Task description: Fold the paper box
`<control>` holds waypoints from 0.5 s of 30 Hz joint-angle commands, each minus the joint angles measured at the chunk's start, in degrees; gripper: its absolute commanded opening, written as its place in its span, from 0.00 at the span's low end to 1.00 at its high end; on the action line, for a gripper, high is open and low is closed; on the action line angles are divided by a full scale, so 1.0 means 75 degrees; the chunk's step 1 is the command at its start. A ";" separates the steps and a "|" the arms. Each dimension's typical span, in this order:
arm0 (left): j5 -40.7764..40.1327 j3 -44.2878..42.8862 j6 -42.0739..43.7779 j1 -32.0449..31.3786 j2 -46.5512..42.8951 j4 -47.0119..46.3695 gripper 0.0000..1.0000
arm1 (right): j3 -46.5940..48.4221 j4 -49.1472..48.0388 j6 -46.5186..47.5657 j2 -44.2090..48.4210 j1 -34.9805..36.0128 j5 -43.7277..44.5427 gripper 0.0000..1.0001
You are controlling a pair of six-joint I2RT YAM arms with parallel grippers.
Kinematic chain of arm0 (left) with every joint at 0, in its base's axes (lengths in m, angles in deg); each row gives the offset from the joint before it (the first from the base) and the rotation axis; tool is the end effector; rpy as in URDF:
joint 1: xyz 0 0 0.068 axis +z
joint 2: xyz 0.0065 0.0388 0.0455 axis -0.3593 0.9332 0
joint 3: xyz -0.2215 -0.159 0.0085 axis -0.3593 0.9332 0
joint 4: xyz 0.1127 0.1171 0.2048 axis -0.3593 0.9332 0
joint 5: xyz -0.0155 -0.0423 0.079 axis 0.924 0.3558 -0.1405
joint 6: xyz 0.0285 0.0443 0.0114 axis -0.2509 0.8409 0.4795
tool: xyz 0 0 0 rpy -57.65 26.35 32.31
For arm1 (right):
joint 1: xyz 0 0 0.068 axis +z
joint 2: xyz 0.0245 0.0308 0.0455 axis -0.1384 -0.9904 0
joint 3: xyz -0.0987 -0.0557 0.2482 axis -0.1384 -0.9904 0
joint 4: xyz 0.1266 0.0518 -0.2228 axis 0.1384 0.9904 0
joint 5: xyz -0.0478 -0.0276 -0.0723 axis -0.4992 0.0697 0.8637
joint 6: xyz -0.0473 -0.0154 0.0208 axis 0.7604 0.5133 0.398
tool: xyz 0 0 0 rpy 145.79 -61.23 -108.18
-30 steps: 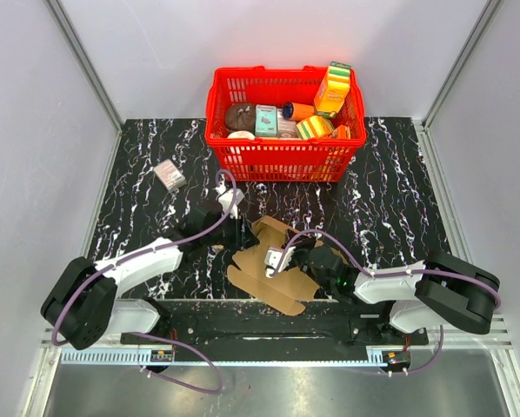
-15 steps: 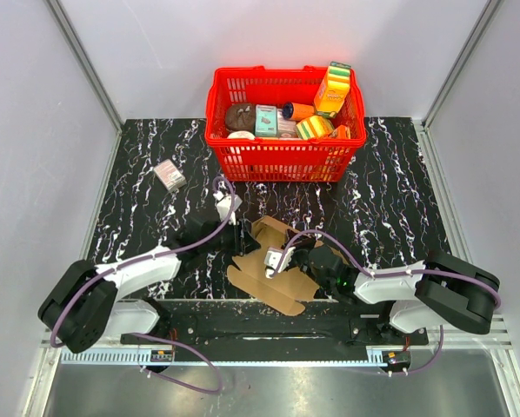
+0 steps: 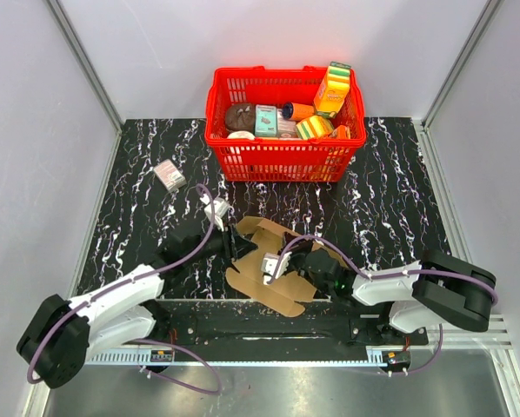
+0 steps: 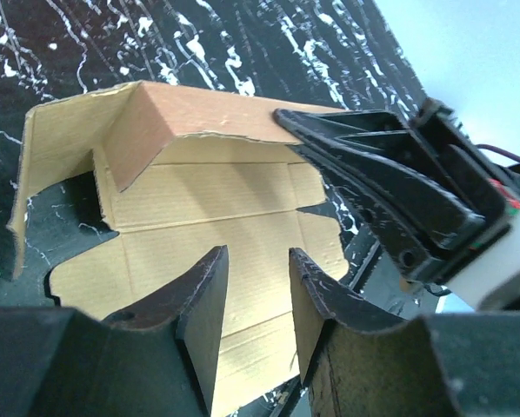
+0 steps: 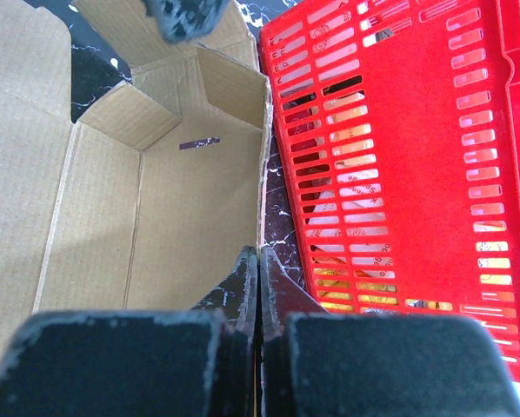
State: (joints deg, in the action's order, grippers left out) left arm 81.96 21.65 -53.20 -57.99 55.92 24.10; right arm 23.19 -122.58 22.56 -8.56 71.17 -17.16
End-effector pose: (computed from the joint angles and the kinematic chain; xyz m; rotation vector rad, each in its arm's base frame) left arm 0.1617 -0.1375 0.2008 0.3541 2.0383 -1.1294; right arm 0.1209 0.2116 0.1634 -1.4239 1.0736 -0.2750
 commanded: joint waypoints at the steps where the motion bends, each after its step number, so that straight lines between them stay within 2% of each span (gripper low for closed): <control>1: 0.0316 0.0312 -0.0065 -0.0022 -0.0823 -0.0936 0.40 | 0.0005 -0.0475 0.0210 -0.0063 0.0184 0.0335 0.00; 5: -0.0292 0.0289 0.0016 -0.0022 -0.1596 -0.0434 0.42 | -0.0007 -0.0452 0.0210 0.0007 0.0219 0.0347 0.00; 8: -0.1475 0.0055 0.0087 -0.0010 -0.1913 0.0315 0.42 | -0.0007 -0.0405 0.0222 0.0089 0.0231 0.0371 0.00; 9: -0.2093 -0.0097 0.0099 0.0002 -0.1950 0.0491 0.42 | -0.0018 -0.0382 0.0222 0.0090 0.0242 0.0371 0.00; 15: -0.2990 -0.0975 0.0368 0.0527 -0.1436 0.1231 0.48 | -0.0042 -0.0311 0.0211 0.0195 0.0254 0.0394 0.00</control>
State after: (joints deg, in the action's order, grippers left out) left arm 67.60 20.49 -52.48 -57.02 42.55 30.83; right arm 23.17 -122.71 23.79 -8.72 72.44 -15.76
